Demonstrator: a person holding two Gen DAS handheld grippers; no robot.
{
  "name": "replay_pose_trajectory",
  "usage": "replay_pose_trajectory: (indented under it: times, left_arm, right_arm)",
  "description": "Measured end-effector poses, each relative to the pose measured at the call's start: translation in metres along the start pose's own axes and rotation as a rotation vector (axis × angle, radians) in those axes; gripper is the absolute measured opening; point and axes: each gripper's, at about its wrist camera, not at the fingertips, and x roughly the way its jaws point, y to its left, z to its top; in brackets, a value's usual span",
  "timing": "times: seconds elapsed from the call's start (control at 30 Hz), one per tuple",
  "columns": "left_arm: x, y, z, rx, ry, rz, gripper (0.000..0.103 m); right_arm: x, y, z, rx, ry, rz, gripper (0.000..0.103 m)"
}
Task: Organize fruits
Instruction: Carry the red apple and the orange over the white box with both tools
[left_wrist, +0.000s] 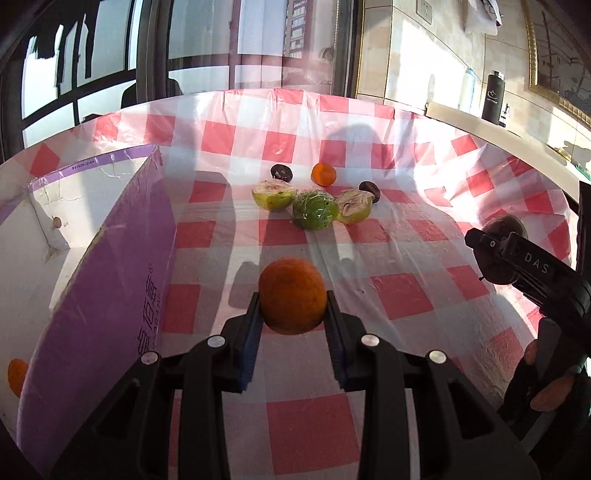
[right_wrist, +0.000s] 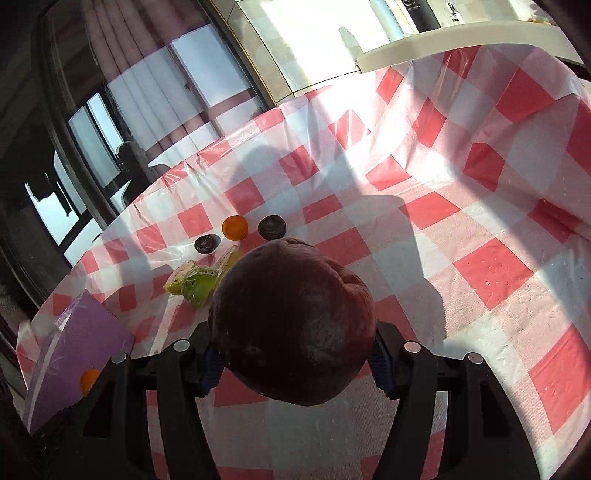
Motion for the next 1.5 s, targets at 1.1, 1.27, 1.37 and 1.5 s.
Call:
replay_pose_trajectory:
  times: [1.1, 1.27, 1.37, 1.5]
  left_arm:
    - [-0.088, 0.231, 0.003, -0.021, 0.29, 0.28, 0.033]
    - [-0.077, 0.241, -0.001, 0.022, 0.338, 0.288, 0.033]
    - [-0.075, 0.238, 0.001, 0.043, 0.34, 0.288, 0.033]
    - [-0.073, 0.238, 0.001, 0.05, 0.348, 0.27, 0.033]
  right_arm:
    - [-0.016, 0.334, -0.084, -0.979, 0.411, 0.371, 0.063]
    - [0.002, 0.352, -0.109, -1.133, 0.515, 0.325, 0.063]
    - [0.013, 0.355, -0.123, -1.198, 0.566, 0.294, 0.063]
    - [0.024, 0.355, -0.135, -1.244, 0.601, 0.26, 0.063]
